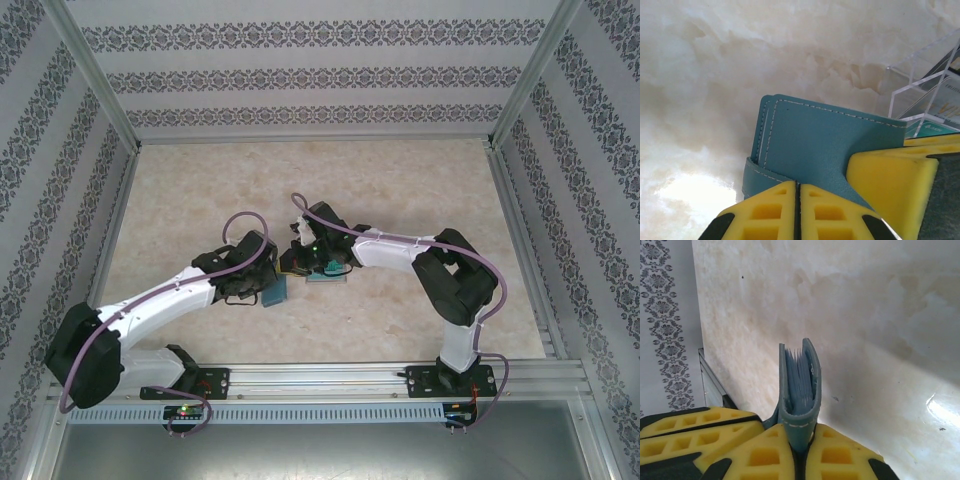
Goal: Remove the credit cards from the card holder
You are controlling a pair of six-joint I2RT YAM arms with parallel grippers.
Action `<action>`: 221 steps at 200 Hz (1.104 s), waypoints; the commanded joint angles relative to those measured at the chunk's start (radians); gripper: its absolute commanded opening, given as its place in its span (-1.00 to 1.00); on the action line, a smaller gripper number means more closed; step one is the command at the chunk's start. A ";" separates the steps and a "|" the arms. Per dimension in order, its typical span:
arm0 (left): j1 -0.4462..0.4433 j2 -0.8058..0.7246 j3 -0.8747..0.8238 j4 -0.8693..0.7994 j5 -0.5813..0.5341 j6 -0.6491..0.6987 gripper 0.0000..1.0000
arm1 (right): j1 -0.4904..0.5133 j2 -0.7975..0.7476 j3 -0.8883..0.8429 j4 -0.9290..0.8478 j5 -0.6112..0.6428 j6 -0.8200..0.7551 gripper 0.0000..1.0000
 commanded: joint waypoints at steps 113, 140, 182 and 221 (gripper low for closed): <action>0.196 -0.334 -0.162 -0.047 0.195 0.087 -1.00 | 0.006 0.001 -0.006 -0.049 -0.015 -0.063 -0.42; 0.197 -0.327 -0.185 -0.016 0.223 0.087 -1.00 | 0.026 0.010 0.028 -0.096 0.007 -0.081 -0.10; 0.196 -0.322 -0.193 0.004 0.224 0.091 -1.00 | 0.054 0.011 0.091 -0.200 0.072 -0.115 -0.02; 0.196 -0.308 -0.193 0.011 0.221 0.087 -1.00 | 0.095 -0.007 0.151 -0.294 0.199 -0.155 0.03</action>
